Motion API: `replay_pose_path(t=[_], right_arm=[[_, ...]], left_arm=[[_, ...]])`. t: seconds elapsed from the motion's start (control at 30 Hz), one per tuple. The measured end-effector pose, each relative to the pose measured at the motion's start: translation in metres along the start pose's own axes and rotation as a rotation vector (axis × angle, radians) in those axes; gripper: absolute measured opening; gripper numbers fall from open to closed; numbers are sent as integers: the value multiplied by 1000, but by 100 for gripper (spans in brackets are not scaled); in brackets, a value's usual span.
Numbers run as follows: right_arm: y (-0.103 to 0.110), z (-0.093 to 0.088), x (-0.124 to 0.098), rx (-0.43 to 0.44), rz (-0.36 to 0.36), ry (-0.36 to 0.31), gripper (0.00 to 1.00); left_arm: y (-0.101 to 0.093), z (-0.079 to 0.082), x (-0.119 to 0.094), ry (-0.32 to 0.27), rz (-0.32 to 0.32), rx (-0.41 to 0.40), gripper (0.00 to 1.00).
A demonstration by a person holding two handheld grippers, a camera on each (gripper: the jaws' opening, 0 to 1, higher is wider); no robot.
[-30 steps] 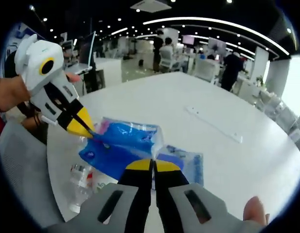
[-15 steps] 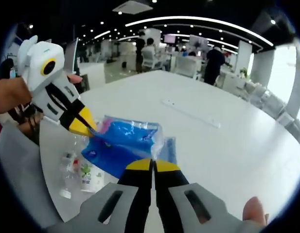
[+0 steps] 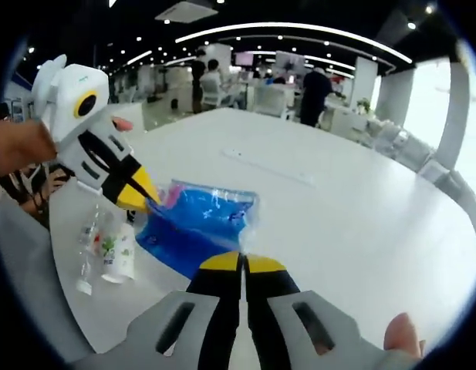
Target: Arrange the tabletop items into an orderly group along one side of the table until the central work area is clear of visible clutter.
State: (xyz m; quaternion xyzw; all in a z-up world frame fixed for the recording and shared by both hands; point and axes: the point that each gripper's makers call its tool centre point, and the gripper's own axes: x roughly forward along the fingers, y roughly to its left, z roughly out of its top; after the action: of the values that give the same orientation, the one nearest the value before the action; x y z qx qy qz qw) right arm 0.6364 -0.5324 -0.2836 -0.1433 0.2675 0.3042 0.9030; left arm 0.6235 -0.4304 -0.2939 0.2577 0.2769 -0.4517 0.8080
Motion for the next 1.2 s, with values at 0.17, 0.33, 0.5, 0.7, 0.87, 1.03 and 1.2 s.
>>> replay_pose_path(t=[0.17, 0.33, 0.5, 0.7, 0.87, 1.03, 1.2], right_arm=[[-18, -9, -2, 32, -28, 6, 2], [-33, -21, -2, 49, -53, 19, 2], [-47, -30, -1, 73, -75, 27, 2], [-67, -40, 1, 102, -106, 35, 2], [-82, -48, 4, 123, -127, 41, 2], [-93, -59, 12, 149, -137, 53, 2], [-101, -68, 18, 155, -141, 68, 2]], left_arm=[[0, 9, 21, -15, -36, -16, 0], [-3, 18, 39, -17, -61, 27, 0], [-2, 24, 56, -10, -77, 42, 0], [-1, 32, 79, -23, -99, 34, 0], [-1, 35, 99, -32, -112, 13, 0], [1, 34, 119, -29, -119, -9, 0], [0, 32, 134, -21, -141, -17, 0]])
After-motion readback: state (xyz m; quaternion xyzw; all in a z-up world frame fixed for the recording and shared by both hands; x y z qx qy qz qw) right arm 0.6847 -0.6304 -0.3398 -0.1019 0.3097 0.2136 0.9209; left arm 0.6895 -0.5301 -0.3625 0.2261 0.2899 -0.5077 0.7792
